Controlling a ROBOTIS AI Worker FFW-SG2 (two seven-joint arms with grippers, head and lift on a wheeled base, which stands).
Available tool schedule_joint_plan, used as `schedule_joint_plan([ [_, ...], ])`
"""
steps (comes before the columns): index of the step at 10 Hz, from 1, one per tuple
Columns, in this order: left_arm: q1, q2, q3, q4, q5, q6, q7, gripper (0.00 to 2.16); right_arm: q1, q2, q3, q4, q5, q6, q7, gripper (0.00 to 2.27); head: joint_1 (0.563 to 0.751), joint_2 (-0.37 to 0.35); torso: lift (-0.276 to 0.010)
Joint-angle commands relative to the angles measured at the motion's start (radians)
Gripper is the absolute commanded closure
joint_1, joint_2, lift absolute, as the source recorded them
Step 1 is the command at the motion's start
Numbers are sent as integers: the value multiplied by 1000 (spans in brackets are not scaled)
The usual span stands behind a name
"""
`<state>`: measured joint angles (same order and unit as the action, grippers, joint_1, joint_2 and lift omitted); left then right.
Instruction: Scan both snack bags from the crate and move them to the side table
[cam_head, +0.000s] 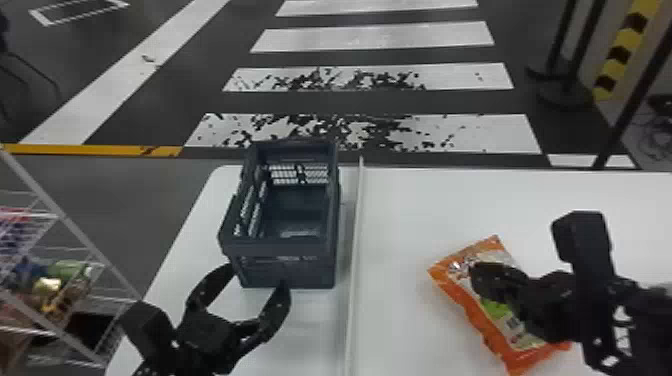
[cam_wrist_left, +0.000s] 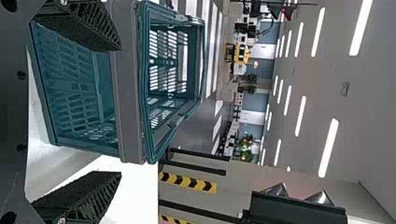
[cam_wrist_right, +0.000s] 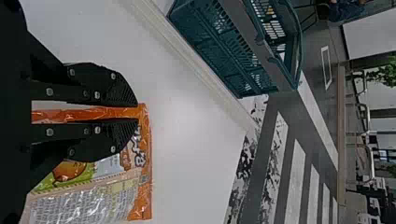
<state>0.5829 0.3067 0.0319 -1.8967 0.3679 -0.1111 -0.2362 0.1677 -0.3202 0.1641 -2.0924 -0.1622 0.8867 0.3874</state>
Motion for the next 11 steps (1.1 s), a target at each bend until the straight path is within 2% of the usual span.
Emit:
schedule_joint_plan([
  [1,0,-3,0,1,-1,0,0,39,-53,15,31,92,15,-59,-1,2250,695,154,-99],
  [3,0,-4,0,-1,-1,0,0,39,-129,38,61,219,30,-93,-1,2250,695,159,-99],
  [5,0,-4,2,-1,-1,0,0,39,-175,43,80,307,67,-105,-1,2250,695,158,-99],
  [11,-8,-1,2,10,0,3,2,39,-178,32,80,347,145,-68,-4,2250,695,123,-99],
])
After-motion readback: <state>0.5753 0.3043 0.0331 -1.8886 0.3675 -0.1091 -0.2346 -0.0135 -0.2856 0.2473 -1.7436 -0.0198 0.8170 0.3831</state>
